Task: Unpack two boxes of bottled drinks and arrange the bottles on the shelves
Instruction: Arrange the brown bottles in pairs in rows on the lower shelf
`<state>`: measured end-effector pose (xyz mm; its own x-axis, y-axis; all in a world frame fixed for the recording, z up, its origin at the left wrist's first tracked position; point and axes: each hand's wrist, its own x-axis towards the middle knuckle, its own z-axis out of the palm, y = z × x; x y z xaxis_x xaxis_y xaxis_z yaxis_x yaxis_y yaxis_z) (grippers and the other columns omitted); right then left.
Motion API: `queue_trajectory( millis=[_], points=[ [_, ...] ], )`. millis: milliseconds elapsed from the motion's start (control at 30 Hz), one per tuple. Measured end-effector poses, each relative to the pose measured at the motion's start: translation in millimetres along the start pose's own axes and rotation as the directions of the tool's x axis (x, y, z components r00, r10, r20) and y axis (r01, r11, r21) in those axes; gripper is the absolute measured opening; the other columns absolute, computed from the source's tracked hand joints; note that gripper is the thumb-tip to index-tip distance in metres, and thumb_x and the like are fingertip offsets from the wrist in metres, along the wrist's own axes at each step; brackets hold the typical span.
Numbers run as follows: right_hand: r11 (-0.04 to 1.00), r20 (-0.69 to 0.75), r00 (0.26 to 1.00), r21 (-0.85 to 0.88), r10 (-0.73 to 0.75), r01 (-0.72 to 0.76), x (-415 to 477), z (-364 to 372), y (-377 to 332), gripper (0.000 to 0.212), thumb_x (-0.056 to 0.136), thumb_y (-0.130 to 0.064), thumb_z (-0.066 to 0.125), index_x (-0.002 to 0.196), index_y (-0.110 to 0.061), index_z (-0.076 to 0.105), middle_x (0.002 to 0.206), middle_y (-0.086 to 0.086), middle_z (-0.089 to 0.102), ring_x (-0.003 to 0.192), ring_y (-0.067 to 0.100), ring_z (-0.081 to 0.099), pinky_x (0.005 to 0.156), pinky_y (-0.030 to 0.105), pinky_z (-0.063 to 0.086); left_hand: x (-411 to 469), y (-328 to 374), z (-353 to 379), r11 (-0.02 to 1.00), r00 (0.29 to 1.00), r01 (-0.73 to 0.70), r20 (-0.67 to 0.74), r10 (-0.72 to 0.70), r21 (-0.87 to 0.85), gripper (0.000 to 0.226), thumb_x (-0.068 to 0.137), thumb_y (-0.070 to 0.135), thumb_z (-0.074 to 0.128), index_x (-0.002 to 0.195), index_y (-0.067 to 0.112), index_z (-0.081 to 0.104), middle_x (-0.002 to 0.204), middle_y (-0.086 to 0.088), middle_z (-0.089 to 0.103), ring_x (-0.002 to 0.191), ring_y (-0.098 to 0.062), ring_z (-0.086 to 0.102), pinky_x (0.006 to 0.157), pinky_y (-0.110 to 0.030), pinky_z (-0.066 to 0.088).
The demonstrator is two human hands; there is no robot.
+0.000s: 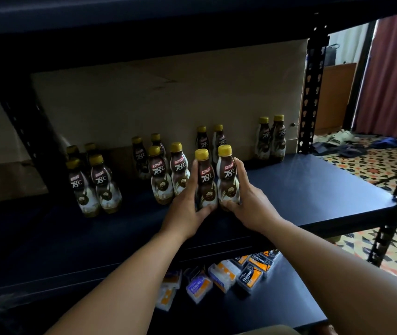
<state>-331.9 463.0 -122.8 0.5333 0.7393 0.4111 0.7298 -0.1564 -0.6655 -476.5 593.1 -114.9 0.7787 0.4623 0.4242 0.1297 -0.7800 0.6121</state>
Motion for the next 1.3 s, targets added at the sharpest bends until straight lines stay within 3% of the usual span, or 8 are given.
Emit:
queue_trajectory(
  millis=[167,300,467,600,767,1033,1133,1300],
  points=[
    [0.999,-0.030,0.999,-0.045,0.028,-0.030,18,-12,24,0.110,0.093,-0.025,0.070,0.154,-0.052,-0.017,0.135,0.005,0.063,0.109,0.030,0.064,0.096,0.044,0.051,33,0,22,0.999,0.999,0.046,0.022,-0.047,0.023,0.114,0.091,0.031,0.074,0.148,0.060,-0.020,0.150,0.016,0.048,0.131,-0.003,0.048,0.102,-0.024,0.038],
    [0.998,-0.032,0.999,-0.043,0.041,-0.042,33,-20,43,0.111,0.093,-0.026,0.070,0.150,-0.058,-0.019,0.132,0.004,0.064,0.106,0.029,0.065,0.097,0.045,0.051,55,-4,38,1.000,0.999,0.031,0.020,-0.031,0.005,0.115,0.091,0.031,0.073,0.144,0.065,-0.023,0.152,0.009,0.050,0.133,-0.012,0.053,0.109,-0.038,0.045],
    [0.999,-0.035,0.999,-0.033,0.036,-0.037,50,-25,62,0.112,0.093,-0.025,0.071,0.149,-0.061,-0.019,0.127,0.003,0.067,0.099,0.022,0.064,0.095,0.041,0.052,75,-9,52,1.000,1.000,-0.001,0.010,0.001,0.012,0.116,0.092,0.032,0.072,0.136,0.071,-0.028,0.155,0.008,0.045,0.136,-0.013,0.050,0.107,-0.029,0.039],
    [0.999,-0.045,0.998,-0.011,0.040,-0.040,57,-25,70,0.113,0.093,-0.026,0.072,0.147,-0.065,-0.019,0.120,0.000,0.069,0.096,0.019,0.064,0.094,0.041,0.053,84,-14,57,0.999,1.000,-0.012,0.000,0.012,0.044,0.115,0.093,0.036,0.071,0.134,0.072,-0.031,0.154,0.008,0.047,0.135,-0.015,0.051,0.106,-0.031,0.042],
    [0.994,-0.071,0.996,0.102,0.051,-0.044,55,-22,73,0.114,0.091,-0.027,0.076,0.139,-0.078,-0.014,0.131,-0.007,0.067,0.112,0.018,0.067,0.103,0.045,0.051,81,-16,59,1.000,1.000,-0.011,-0.023,0.011,0.014,0.113,0.094,0.034,0.071,0.139,0.068,-0.027,0.152,0.012,0.049,0.133,-0.010,0.052,0.101,-0.023,0.038],
    [0.993,-0.070,0.997,0.120,0.022,-0.013,52,-24,73,0.115,0.089,-0.021,0.077,0.146,-0.073,-0.009,0.131,-0.011,0.065,0.111,0.012,0.067,0.102,0.043,0.054,79,-15,58,0.999,0.999,-0.052,-0.012,0.051,-0.013,0.116,0.091,0.029,0.073,0.145,0.064,-0.023,0.156,0.014,0.042,0.136,-0.010,0.050,0.111,-0.043,0.045],
    [0.992,-0.078,0.997,0.122,0.020,-0.010,53,-24,74,0.115,0.089,-0.019,0.076,0.146,-0.072,-0.008,0.134,-0.012,0.064,0.114,0.013,0.067,0.102,0.045,0.054,81,-16,59,0.998,0.999,-0.053,-0.013,0.053,-0.038,0.115,0.091,0.027,0.074,0.146,0.064,-0.021,0.157,0.014,0.042,0.137,-0.011,0.049,0.109,-0.047,0.047],
    [0.992,-0.074,0.997,0.121,0.031,-0.022,53,-23,75,0.114,0.089,-0.019,0.075,0.145,-0.074,-0.008,0.122,-0.012,0.066,0.108,0.016,0.070,0.100,0.047,0.055,81,-17,60,0.997,0.998,-0.062,-0.027,0.060,-0.048,0.115,0.091,0.026,0.074,0.146,0.065,-0.019,0.157,0.015,0.040,0.138,-0.009,0.048,0.108,-0.046,0.048]
  ],
)
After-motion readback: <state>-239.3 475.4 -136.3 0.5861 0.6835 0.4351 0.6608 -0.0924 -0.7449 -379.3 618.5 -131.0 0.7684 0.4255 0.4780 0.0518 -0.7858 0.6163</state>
